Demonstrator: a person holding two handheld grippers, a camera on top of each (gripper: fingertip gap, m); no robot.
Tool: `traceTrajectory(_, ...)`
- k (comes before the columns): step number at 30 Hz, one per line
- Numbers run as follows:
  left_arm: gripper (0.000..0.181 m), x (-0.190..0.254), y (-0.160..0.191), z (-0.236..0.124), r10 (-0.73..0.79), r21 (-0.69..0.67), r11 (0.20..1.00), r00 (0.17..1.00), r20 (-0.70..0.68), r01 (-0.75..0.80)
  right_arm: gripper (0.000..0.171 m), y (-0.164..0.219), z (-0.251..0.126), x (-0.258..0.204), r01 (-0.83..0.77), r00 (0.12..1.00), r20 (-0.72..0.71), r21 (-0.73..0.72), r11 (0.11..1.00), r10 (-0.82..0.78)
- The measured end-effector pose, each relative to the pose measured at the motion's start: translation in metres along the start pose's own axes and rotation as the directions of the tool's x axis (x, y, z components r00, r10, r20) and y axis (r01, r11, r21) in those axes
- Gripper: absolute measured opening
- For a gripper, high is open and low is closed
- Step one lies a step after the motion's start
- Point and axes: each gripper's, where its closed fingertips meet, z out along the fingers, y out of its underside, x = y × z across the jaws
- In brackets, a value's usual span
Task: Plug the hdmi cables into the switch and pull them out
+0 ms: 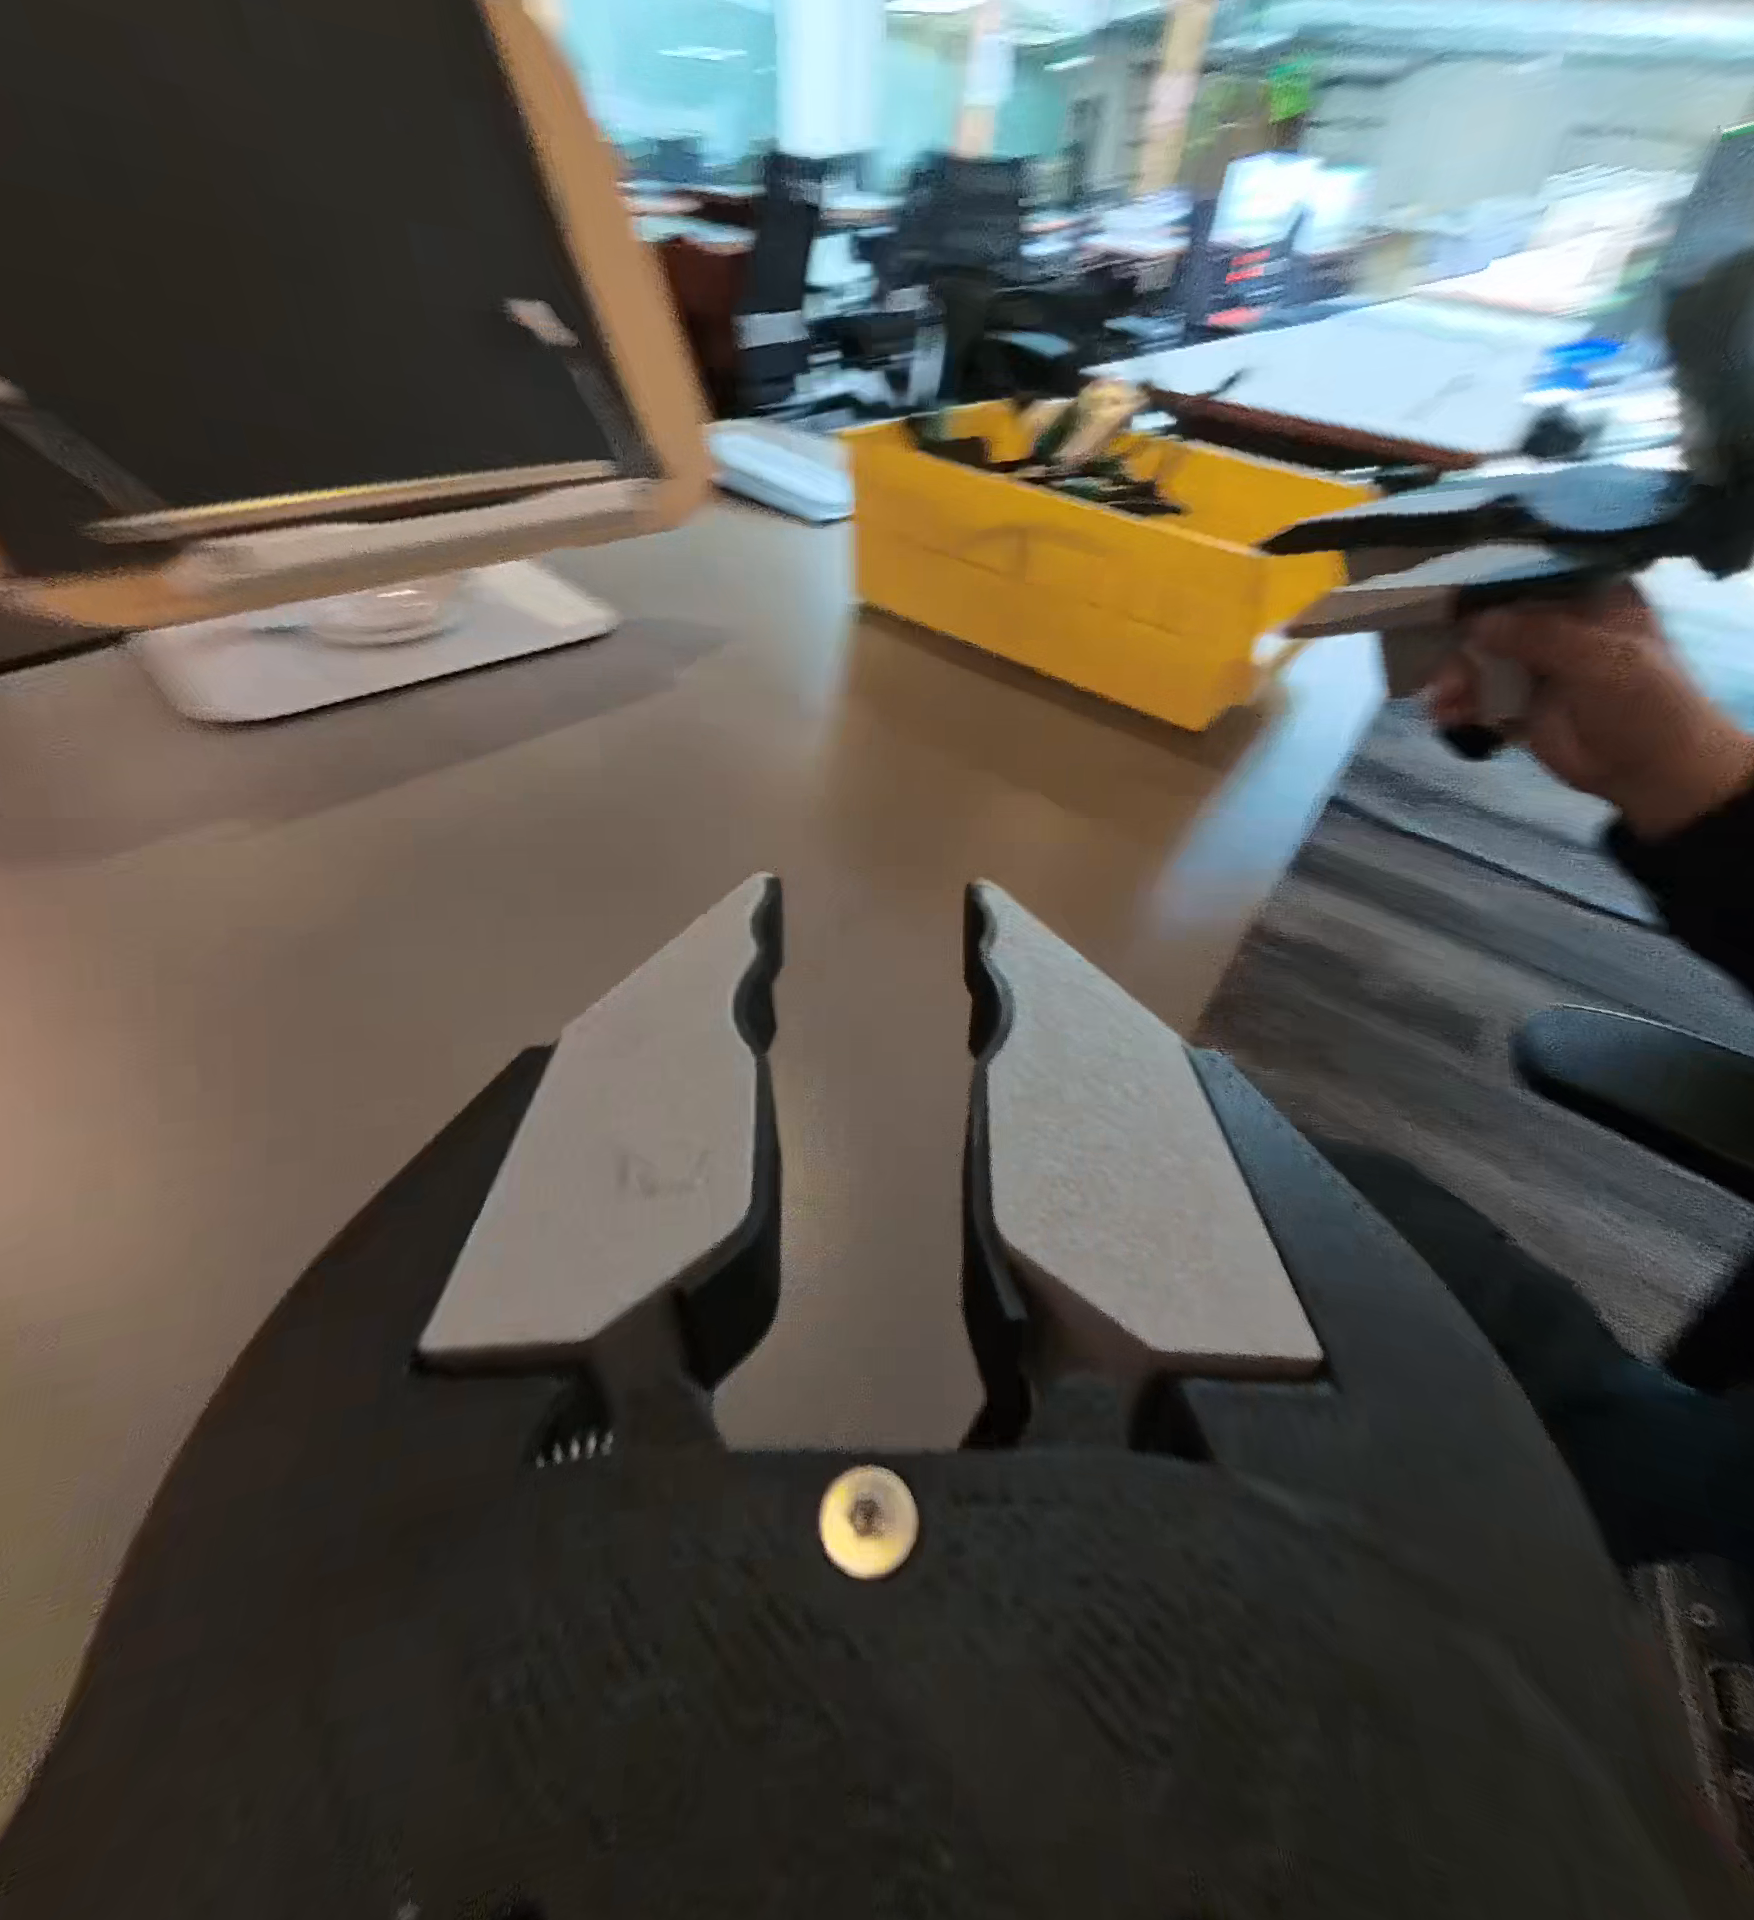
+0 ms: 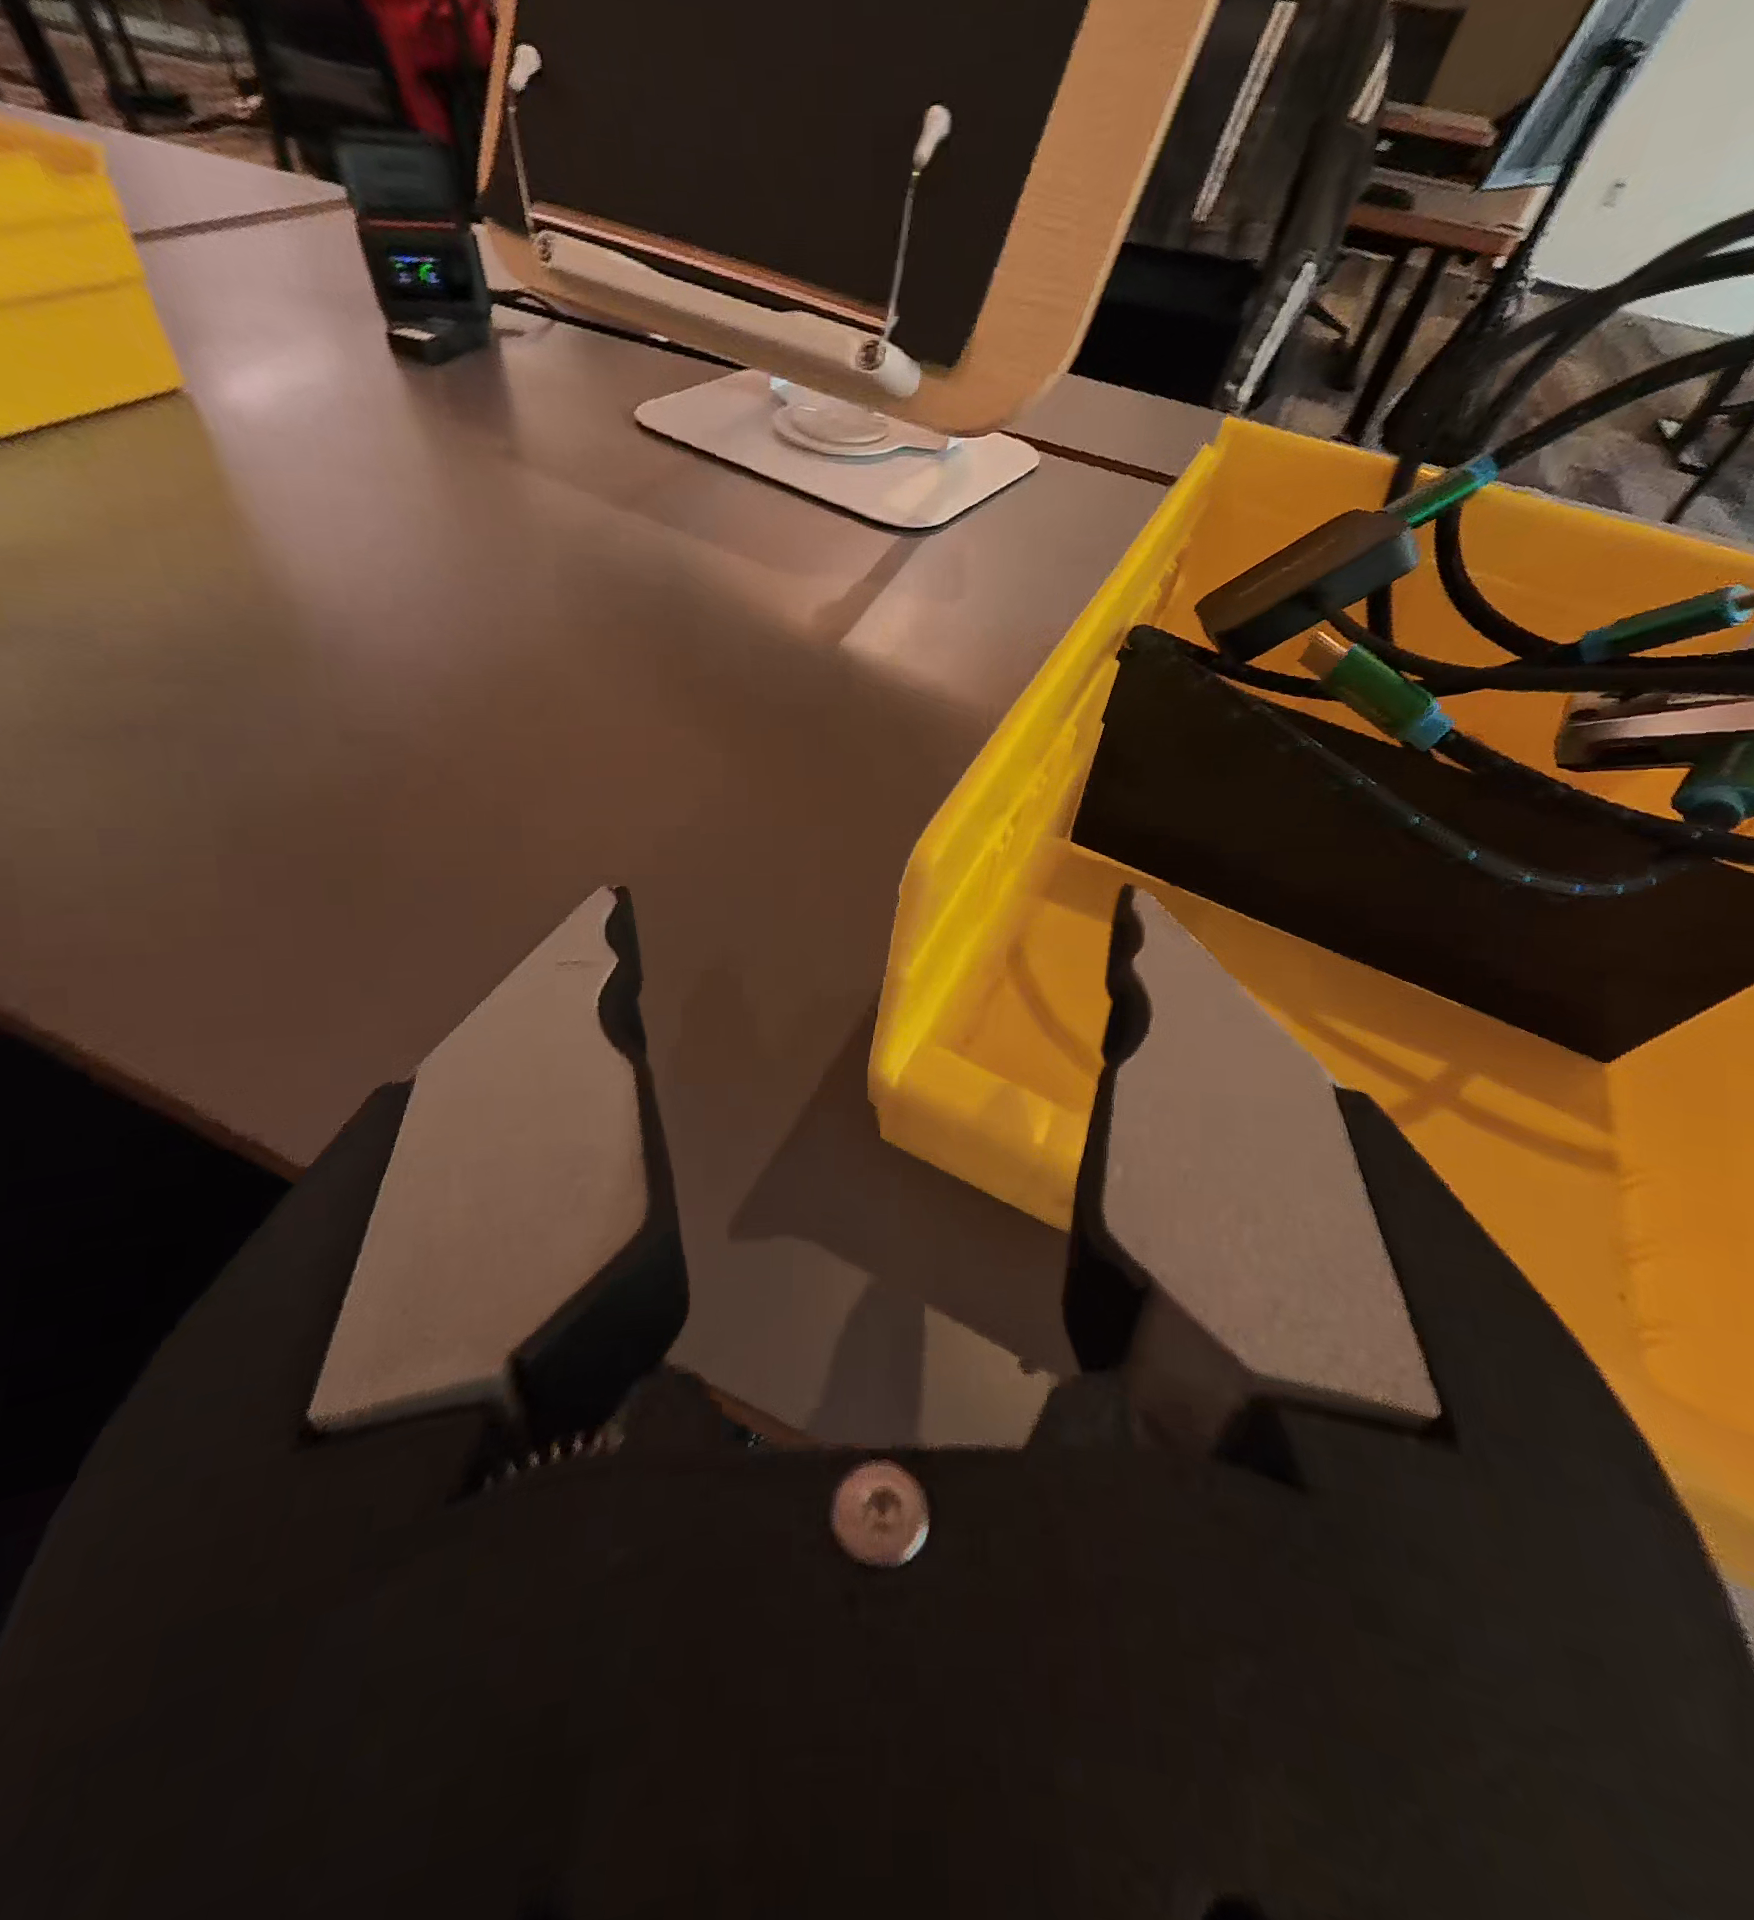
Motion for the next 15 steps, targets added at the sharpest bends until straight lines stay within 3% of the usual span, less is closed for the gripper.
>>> traceTrajectory(3, 0.044, -0.045, -0.008, -0.067, 0.023, -0.022, 1.000, 0.950, 0.310, -0.016, 0.094, -0.005, 0.013, 0.001, 0.011, 0.999, -0.051, 0.010, 1.000, -0.011)
traceTrajectory(6, 0.054, -0.087, 0.002, -0.113, 0.017, -0.036, 0.999, 0.854, 0.521, 0.002, 0.095, -0.004, 0.025, 0.006, 0.002, 0.995, -0.104, -0.020, 1.000, -0.004)
traceTrajectory(11, 0.057, -0.131, 0.039, -0.107, 0.064, -0.119, 0.993, 0.757, 0.650, 0.019, 0.096, 0.006, 0.049, 0.017, -0.056, 0.988, -0.147, -0.108, 0.993, 0.039)
traceTrajectory(14, 0.038, -0.156, 0.056, -0.099, 0.155, -0.212, 0.977, 0.681, 0.716, 0.000, 0.083, 0.012, 0.060, 0.023, -0.074, 0.984, -0.170, -0.157, 0.985, 0.047)
traceTrajectory(15, 0.020, -0.164, 0.060, -0.102, 0.192, -0.241, 0.970, 0.643, 0.742, -0.011, 0.066, 0.014, 0.062, 0.027, -0.069, 0.982, -0.185, -0.177, 0.982, 0.035)
